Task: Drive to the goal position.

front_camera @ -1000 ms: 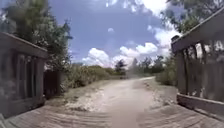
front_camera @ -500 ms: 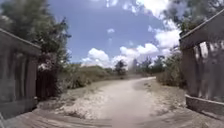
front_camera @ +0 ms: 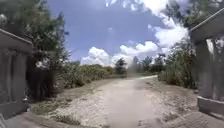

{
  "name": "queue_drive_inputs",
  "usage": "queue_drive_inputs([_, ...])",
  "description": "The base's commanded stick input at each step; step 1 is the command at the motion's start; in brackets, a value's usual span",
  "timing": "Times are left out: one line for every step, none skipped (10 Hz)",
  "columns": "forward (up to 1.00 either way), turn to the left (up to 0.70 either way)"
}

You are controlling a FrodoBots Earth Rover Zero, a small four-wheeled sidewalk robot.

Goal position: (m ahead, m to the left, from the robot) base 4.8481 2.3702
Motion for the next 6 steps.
queue_drive_inputs([0.45, 0.0])
queue_drive_inputs([0.45, 0.0])
queue_drive_inputs([0.45, 0.0])
queue_drive_inputs([0.45, 0.0])
queue_drive_inputs([0.45, 0.0])
queue_drive_inputs([0.45, 0.0])
